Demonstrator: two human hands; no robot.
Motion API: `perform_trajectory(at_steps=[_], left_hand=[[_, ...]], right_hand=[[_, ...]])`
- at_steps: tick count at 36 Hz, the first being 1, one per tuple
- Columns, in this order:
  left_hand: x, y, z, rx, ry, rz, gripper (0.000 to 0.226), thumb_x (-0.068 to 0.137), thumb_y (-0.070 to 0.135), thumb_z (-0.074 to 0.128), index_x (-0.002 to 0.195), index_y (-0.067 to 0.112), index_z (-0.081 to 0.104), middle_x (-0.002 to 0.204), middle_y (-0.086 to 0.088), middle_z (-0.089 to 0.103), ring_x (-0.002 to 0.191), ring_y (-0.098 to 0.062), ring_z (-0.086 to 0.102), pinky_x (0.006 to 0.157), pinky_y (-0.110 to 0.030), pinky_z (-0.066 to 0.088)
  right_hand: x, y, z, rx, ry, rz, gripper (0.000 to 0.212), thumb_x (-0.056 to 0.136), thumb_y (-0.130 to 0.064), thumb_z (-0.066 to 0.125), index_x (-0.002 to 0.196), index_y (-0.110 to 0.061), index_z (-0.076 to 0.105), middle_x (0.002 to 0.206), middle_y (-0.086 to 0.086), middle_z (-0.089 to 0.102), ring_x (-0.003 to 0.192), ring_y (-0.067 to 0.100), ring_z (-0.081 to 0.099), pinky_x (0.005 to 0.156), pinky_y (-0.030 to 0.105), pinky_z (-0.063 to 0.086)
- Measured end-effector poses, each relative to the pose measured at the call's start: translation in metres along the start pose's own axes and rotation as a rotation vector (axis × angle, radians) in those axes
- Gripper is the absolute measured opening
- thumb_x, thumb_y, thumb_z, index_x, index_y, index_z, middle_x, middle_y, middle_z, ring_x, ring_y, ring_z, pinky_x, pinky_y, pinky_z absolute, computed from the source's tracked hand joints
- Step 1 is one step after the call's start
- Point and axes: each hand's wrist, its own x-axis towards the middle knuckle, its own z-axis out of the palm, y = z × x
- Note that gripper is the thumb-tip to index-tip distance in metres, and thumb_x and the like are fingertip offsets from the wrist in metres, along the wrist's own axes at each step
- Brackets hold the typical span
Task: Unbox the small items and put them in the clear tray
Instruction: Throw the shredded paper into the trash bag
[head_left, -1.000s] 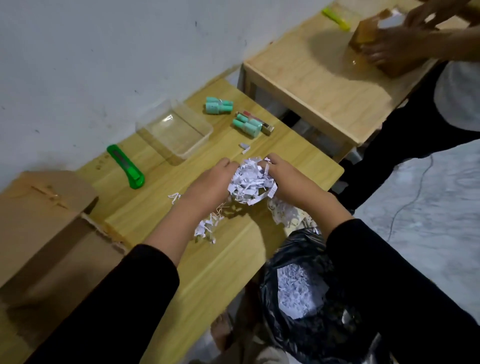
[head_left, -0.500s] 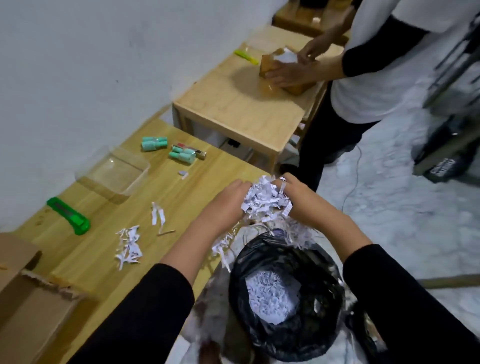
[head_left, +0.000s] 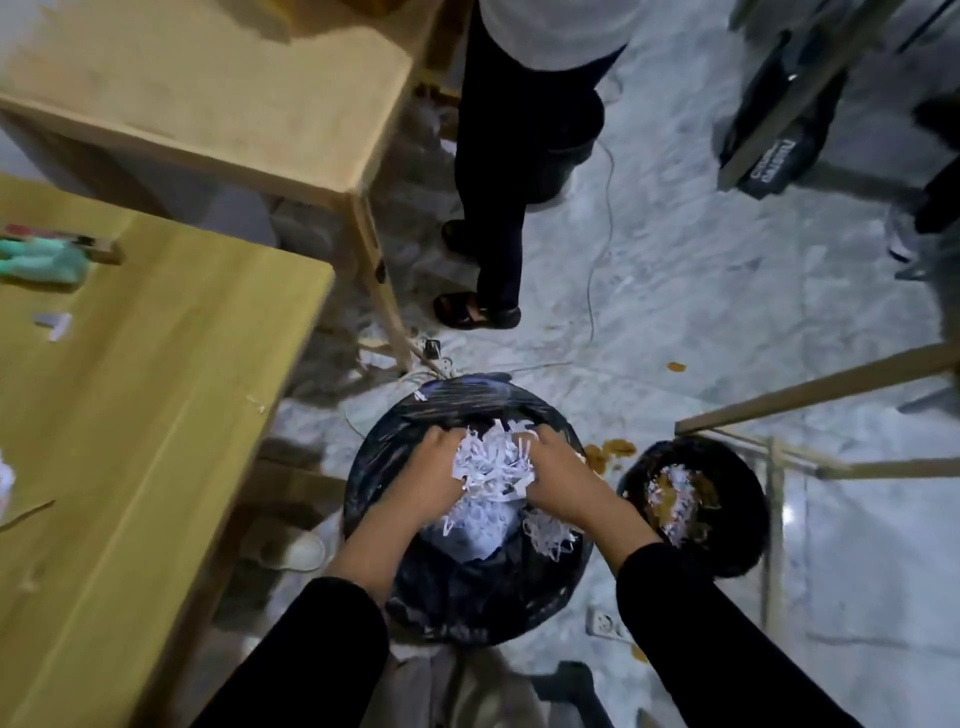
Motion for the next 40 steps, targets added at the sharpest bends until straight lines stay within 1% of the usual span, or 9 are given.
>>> perform_trajectory(at_steps=[3,6,8,11,14,21,31,36,40], left_hand=[[0.008,-0.009,0.010,0.009,-0.024,-0.036,0.068,0.082,0.010,0.062,0.142,0.016,0.031,0.139,-0.009,0.032,0.131,-0.027,0.035,0.106,-0.037,0.035],[0.014,-0.016,0.016,0.049,-0.047,-0.059,0.069,0.083,0.019,0.065,0.143,0.018,0.030,0.143,-0.008,0.033,0.131,-0.027,0.036,0.106,-0.035,0.035],[0.017,-0.020,0.018,0.071,-0.064,-0.051,0.071,0.083,0.022,0.066,0.144,0.017,0.029,0.144,-0.008,0.032,0.131,-0.027,0.036,0.108,-0.037,0.033],[0.020,-0.025,0.020,0.080,-0.070,-0.045,0.070,0.082,0.023,0.066,0.143,0.017,0.031,0.146,-0.007,0.034,0.130,-0.027,0.039,0.107,-0.040,0.035],[0.019,-0.025,0.021,0.082,-0.060,-0.013,0.064,0.085,0.022,0.064,0.142,0.015,0.034,0.145,-0.007,0.036,0.130,-0.027,0.040,0.106,-0.041,0.035],[0.013,-0.014,0.004,0.085,-0.022,0.033,0.050,0.091,0.024,0.056,0.136,0.008,0.042,0.137,-0.009,0.042,0.126,-0.026,0.041,0.104,-0.037,0.037],[-0.049,-0.010,-0.104,0.113,0.445,0.113,0.042,0.094,0.030,0.047,0.130,0.007,0.048,0.129,-0.010,0.052,0.121,-0.027,0.046,0.101,-0.037,0.039],[-0.107,-0.046,-0.159,0.074,0.731,0.039,0.042,0.096,0.032,0.045,0.131,0.008,0.048,0.131,-0.008,0.051,0.122,-0.024,0.045,0.099,-0.035,0.039],[-0.163,-0.098,-0.174,-0.015,0.972,-0.115,0.042,0.097,0.029,0.041,0.133,0.008,0.045,0.139,-0.008,0.045,0.129,-0.023,0.039,0.103,-0.034,0.034]], right_hand=[[0.009,0.007,0.012,0.053,-0.033,0.024,0.068,0.079,-0.008,0.060,0.140,-0.019,0.034,0.133,0.015,0.037,0.122,0.034,0.041,0.097,0.036,0.040],[0.015,0.008,0.019,0.095,-0.075,0.033,0.078,0.076,-0.021,0.073,0.142,-0.022,0.031,0.141,0.012,0.036,0.130,0.031,0.036,0.107,0.036,0.033],[0.017,0.008,0.021,0.130,-0.108,0.033,0.081,0.075,-0.019,0.074,0.144,-0.019,0.031,0.146,0.011,0.034,0.134,0.027,0.033,0.109,0.031,0.029],[0.020,0.008,0.024,0.131,-0.139,0.024,0.077,0.077,-0.016,0.071,0.143,-0.017,0.033,0.149,0.010,0.032,0.134,0.025,0.035,0.110,0.030,0.031],[0.017,0.006,0.023,0.097,-0.141,0.023,0.070,0.080,-0.020,0.069,0.142,-0.017,0.035,0.148,0.009,0.033,0.133,0.024,0.038,0.108,0.031,0.033],[0.008,-0.013,0.004,0.074,-0.047,0.021,0.051,0.084,-0.017,0.062,0.132,-0.008,0.046,0.133,0.013,0.049,0.123,0.029,0.048,0.099,0.033,0.041],[-0.005,-0.121,-0.054,0.015,0.110,-0.146,0.050,0.090,-0.020,0.053,0.137,-0.011,0.040,0.140,0.010,0.045,0.125,0.025,0.045,0.102,0.031,0.037],[-0.005,-0.203,-0.052,-0.007,0.135,-0.313,0.050,0.093,-0.024,0.050,0.140,-0.014,0.034,0.142,0.009,0.041,0.130,0.025,0.039,0.104,0.033,0.033],[-0.007,-0.263,-0.022,-0.049,0.069,-0.422,0.055,0.096,-0.028,0.045,0.145,-0.015,0.024,0.152,0.006,0.028,0.137,0.022,0.031,0.110,0.035,0.032]])
